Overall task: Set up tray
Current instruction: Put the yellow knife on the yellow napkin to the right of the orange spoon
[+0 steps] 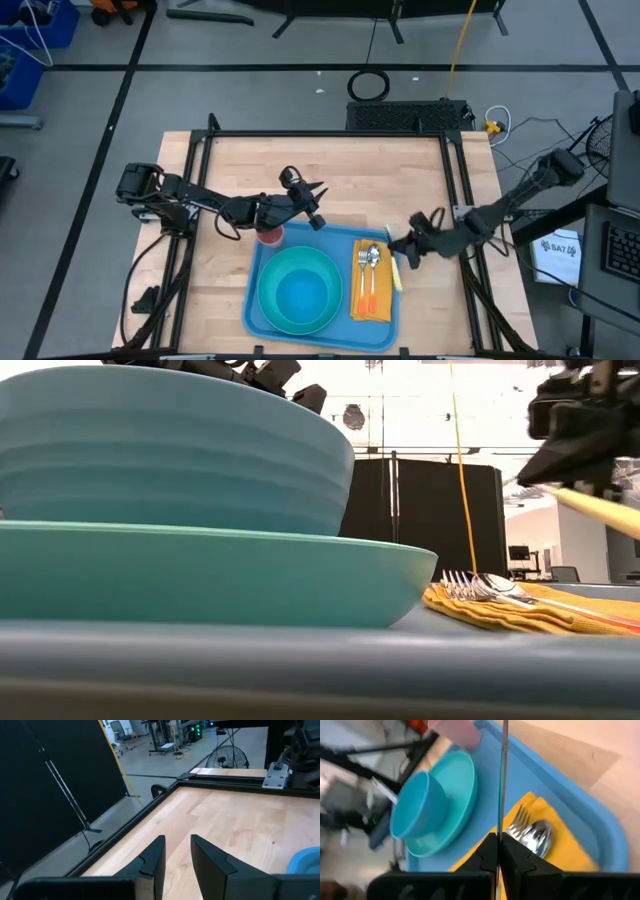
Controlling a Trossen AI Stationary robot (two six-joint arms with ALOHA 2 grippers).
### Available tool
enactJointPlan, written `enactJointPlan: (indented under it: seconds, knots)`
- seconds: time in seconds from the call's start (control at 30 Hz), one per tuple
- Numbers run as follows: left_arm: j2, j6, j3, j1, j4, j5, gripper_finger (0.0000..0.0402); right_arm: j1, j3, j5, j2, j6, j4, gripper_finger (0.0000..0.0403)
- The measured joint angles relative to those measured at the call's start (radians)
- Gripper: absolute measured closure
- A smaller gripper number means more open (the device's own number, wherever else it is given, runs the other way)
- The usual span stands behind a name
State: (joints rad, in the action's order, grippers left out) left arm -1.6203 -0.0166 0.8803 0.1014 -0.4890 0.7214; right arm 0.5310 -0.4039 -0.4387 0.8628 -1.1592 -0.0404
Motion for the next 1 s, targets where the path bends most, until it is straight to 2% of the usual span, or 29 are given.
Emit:
enactJointPlan:
  seconds: [0.17,0.27,0.33,0.43,0.63,0.8,1.0]
  knots:
    - [0.0,0.007,0.0,0.0,-0.002,0.006,0.0305,0.218,0.007,-0.299,0.063,-0.263,0.03,0.0403]
    - [0.0,0.008,0.0,-0.001,-0.004,0.007,0.0305,0.304,0.007,-0.428,0.146,-0.393,0.083,0.0403]
    - [0.0,0.008,0.0,-0.001,-0.005,0.013,0.0305,0.335,0.006,-0.474,0.223,-0.452,0.139,0.0403]
    - [0.0,0.008,0.0,-0.001,-0.006,0.013,0.0305,0.349,-0.026,-0.483,0.353,-0.502,0.211,0.0403]
    - [0.0,0.026,0.0,-0.002,-0.002,0.013,0.0305,0.349,-0.118,-0.478,0.532,-0.558,0.214,0.0403]
    - [0.0,0.029,0.0,-0.002,0.006,0.013,0.0305,0.348,-0.145,-0.481,0.602,-0.591,0.209,0.0403]
    - [0.0,0.034,0.0,-0.002,0.02,0.013,0.0305,0.348,-0.146,-0.48,0.613,-0.629,0.148,0.0403]
